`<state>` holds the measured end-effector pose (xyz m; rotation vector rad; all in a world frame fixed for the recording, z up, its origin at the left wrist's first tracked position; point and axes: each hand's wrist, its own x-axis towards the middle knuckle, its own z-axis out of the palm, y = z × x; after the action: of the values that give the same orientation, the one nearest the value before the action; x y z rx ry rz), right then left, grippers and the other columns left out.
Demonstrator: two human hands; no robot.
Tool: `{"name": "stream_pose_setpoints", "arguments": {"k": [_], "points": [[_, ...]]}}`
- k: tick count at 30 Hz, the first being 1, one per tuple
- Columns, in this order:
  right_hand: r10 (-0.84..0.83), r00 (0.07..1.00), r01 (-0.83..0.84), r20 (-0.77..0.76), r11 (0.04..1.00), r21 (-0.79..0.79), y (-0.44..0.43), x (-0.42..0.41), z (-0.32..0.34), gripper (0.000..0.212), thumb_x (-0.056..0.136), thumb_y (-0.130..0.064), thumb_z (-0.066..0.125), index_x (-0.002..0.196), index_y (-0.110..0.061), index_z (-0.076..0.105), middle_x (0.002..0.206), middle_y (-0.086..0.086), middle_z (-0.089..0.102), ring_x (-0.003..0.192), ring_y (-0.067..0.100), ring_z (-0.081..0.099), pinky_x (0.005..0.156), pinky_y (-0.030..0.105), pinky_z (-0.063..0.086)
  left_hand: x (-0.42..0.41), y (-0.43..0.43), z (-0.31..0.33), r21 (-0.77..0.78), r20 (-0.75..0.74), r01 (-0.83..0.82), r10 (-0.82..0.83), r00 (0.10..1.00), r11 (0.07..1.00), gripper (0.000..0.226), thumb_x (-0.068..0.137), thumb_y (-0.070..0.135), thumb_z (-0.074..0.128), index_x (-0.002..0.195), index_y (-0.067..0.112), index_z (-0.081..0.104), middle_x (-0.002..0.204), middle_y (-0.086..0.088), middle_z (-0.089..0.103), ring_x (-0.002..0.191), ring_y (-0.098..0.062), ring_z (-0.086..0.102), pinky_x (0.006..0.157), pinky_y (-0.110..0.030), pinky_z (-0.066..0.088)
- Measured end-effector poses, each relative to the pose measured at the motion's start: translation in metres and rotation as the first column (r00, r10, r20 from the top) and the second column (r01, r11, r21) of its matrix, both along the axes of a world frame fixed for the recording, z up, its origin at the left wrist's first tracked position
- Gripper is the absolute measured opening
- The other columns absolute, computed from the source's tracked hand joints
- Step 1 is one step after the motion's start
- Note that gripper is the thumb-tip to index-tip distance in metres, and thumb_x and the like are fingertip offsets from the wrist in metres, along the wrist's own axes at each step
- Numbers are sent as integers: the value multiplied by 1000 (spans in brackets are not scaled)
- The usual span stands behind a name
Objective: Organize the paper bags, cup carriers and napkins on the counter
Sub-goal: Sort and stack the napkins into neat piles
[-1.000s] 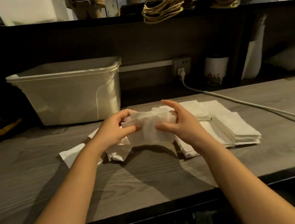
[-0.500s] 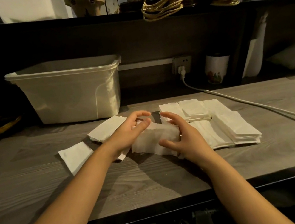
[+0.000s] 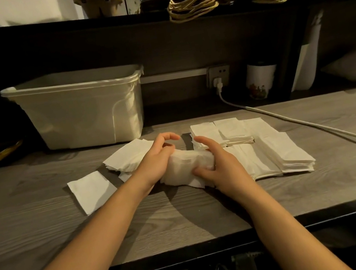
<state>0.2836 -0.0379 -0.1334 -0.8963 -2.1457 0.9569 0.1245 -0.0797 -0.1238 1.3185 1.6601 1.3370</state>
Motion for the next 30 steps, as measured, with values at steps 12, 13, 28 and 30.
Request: {"name": "stream_pose_setpoints", "arguments": {"k": [12,13,28,30], "points": [[-2,995,6,-99,999,37,0,1,-1,69,79,-22,73,137,-33,36,115,-10,49,109,8,49,95,29,46,-3,-5,3,105,-226,111,-85,970,988,10,91,35,52,101,37,51,106,14,51,101,2,46,83,-17,38],[-1,996,5,-93,999,42,0,2,-1,67,80,-23,73,136,-33,38,114,-12,49,109,7,48,95,29,46,-5,-7,5,71,-323,164,-133,937,984,20,84,40,58,101,42,49,109,18,49,103,7,44,83,-15,37],[84,992,-70,-93,987,145,2,3,-4,39,80,-21,72,108,-42,56,103,-23,50,97,-12,46,78,14,40,-21,-10,6,4,-558,253,-207,804,968,33,80,14,69,87,41,52,92,20,58,93,3,53,83,-23,44],[81,993,-69,-84,987,142,1,4,-3,32,80,-22,71,104,-39,59,102,-20,51,95,-11,47,75,11,37,-22,-10,5,8,-542,254,-209,814,967,31,80,15,69,86,40,52,92,18,58,93,3,53,84,-25,45]]}}
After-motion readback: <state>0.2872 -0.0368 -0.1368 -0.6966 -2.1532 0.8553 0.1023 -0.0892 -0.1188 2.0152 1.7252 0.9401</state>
